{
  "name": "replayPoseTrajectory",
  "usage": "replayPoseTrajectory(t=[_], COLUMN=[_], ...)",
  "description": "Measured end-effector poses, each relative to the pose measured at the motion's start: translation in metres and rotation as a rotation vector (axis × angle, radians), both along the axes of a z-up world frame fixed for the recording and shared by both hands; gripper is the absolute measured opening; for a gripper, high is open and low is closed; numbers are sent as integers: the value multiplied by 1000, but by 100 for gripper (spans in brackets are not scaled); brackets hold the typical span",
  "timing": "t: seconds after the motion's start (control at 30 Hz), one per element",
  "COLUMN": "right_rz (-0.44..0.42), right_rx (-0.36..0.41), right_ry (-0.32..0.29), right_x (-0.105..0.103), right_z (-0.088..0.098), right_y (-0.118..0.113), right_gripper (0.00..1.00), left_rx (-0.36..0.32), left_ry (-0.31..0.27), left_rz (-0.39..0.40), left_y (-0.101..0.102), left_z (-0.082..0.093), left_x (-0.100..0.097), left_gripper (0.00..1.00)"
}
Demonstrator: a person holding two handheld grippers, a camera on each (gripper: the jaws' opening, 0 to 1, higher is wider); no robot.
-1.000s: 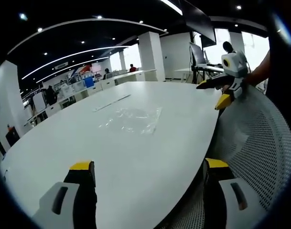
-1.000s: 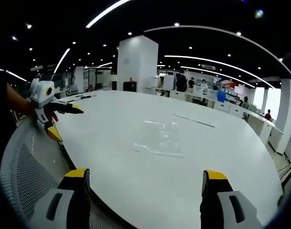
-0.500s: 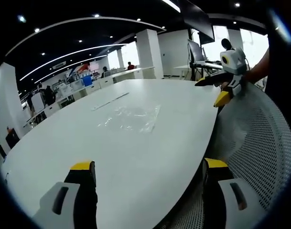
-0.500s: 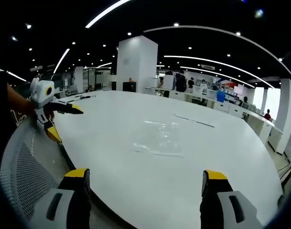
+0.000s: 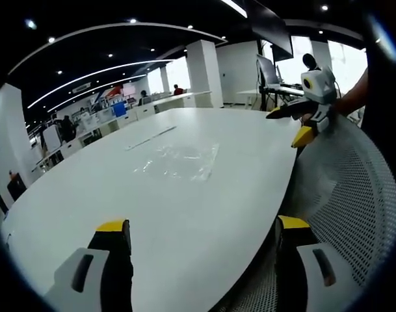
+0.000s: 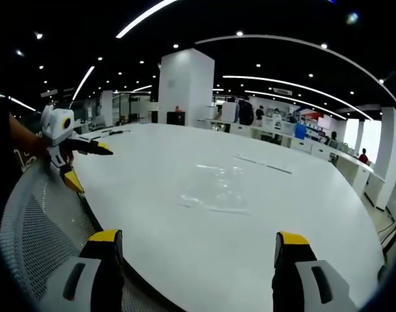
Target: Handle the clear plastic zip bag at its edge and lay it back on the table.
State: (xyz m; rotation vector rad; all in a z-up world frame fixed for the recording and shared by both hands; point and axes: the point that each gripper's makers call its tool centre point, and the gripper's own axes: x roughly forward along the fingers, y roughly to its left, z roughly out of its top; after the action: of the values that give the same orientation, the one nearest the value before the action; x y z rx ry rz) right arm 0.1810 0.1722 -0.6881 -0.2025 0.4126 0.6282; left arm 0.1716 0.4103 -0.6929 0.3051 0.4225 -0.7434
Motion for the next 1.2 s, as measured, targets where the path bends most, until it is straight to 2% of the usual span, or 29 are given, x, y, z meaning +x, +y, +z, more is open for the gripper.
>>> replayPoseTrajectory(t=[0.6,1.2], right_rz=[0,-6], right_rx=[-1,0], right_ry=[2,1], right_x=[0,1], right_z=[-1,0], right_y=[-1,-2], right_gripper=[97,97], left_rx=[3,23], left_ry=[5,4], left_rz=[-31,-83], left_y=[-6,-20], left_z=[3,7], left_x=[3,13], left_gripper=[90,88])
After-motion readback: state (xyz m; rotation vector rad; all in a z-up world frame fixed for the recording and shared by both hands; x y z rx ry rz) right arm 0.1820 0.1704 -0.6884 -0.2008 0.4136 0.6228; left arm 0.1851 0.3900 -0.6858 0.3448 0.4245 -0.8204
